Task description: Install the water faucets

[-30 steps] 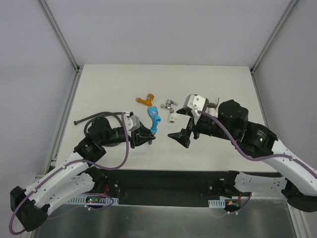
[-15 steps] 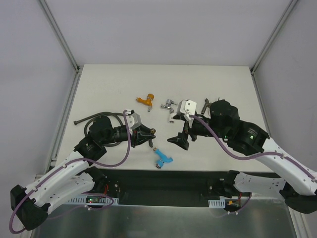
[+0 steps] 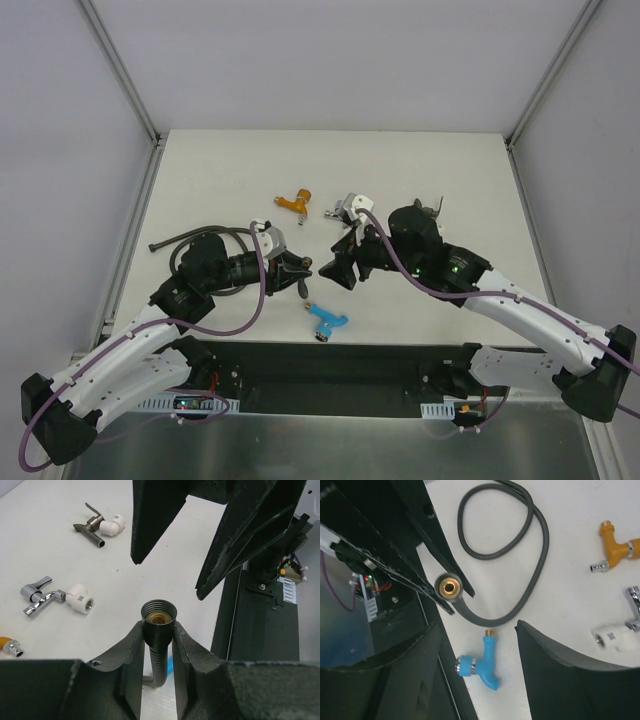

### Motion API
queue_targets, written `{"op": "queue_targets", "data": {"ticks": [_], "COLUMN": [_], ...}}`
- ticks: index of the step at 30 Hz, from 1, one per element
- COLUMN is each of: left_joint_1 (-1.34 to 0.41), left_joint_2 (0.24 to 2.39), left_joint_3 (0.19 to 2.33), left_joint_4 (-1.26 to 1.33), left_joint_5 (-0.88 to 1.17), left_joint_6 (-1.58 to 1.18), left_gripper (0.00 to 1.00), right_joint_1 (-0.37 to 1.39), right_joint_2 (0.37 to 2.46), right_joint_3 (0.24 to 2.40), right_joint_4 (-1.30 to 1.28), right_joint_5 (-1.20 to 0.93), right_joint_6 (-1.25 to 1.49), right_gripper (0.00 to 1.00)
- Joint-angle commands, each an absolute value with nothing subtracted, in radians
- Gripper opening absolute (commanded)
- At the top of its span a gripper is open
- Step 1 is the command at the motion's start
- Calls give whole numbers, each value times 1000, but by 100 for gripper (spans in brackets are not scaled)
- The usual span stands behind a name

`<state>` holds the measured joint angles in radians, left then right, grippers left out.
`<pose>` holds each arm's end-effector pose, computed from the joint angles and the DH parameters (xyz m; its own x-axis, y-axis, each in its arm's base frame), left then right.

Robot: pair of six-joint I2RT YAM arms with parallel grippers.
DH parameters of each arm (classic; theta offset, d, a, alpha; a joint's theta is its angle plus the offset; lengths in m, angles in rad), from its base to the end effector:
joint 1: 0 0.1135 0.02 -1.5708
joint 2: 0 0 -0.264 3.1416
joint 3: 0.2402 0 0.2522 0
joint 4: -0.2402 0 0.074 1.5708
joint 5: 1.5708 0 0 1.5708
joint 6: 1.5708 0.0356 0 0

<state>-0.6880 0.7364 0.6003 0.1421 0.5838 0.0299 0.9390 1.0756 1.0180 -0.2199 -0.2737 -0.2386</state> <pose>0.1258 -0.1288 0.3176 0.0332 0.0050 -0.9994 0.9551 0.2945 0.0332 0.1379 0.2047 0.3619 0.0627 -0.2996 -0.9520 -0.9423 0.2964 -0.1553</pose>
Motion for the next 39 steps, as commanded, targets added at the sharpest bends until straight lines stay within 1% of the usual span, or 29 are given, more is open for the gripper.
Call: {"op": "queue_targets", "data": {"ticks": [1,7,16,20,23,26,32,35,39], "left_joint_1": [-695,-695,-695,-695,-695,-695,-695,-695,-695], "left_joint_2": [724,726,712,704,700,698,696,693,692], "left_joint_3": [647,649,646,643,640,637,634,632,632], "left_joint_4": [172,172,178,183,189,196,202,202,202], "left_joint_5": [647,653,640,637,635,635,632,620,583], "left_joint_6": [63,63,55,55,52,49,44,43,35], "left_gripper": [0,0,0,0,0,0,0,0,0], "right_joint_1": [939,979,1045,1048,1046,1046,1049,1061,1088], "right_joint_2": [1081,1130,1212,1212,1213,1221,1235,1241,1272], "right_joint_3": [1049,1097,1172,1177,1177,1181,1196,1212,1253], "right_joint_4": [-20,-24,-121,-152,-167,-178,-184,-199,-255], "right_joint_5": [-350,-350,-210,-120,-91,-80,-133,-162,-150], "right_joint_6": [-102,-86,-126,-121,-120,-110,-101,-103,-113], "right_gripper": [64,61,57,52,50,46,43,43,43]}}
